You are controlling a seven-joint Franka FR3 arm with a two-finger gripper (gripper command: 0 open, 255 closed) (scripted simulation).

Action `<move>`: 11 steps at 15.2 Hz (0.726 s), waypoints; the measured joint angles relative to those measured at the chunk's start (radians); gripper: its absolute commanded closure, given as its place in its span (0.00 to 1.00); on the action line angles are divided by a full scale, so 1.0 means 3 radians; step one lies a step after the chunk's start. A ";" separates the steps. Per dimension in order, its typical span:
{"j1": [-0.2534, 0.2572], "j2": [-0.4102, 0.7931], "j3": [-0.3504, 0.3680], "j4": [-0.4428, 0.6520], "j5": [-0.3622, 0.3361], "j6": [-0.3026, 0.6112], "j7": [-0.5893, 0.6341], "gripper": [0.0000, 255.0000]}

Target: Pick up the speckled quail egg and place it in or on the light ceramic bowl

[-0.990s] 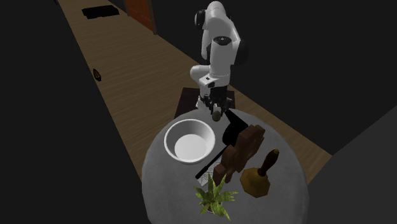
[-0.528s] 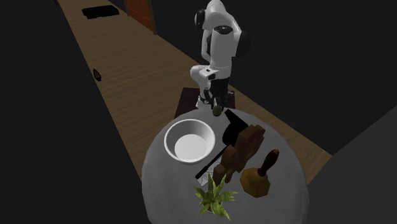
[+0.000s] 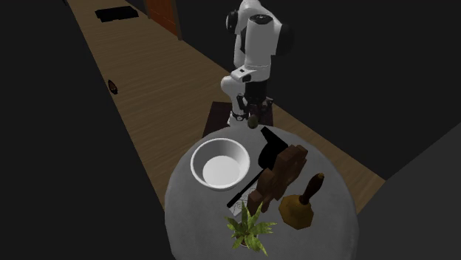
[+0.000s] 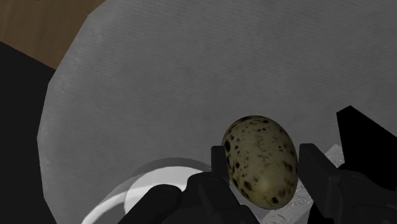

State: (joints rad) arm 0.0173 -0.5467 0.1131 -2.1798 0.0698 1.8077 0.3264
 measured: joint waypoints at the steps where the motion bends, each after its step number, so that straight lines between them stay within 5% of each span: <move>1: -0.0001 0.0012 -0.0001 0.0049 -0.0002 -0.0038 0.0002 1.00; 11: -0.0045 0.0263 -0.0076 0.0581 -0.0046 -0.0323 -0.0080 1.00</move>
State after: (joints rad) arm 0.0039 -0.4676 0.0902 -2.0055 0.0561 1.7109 0.3025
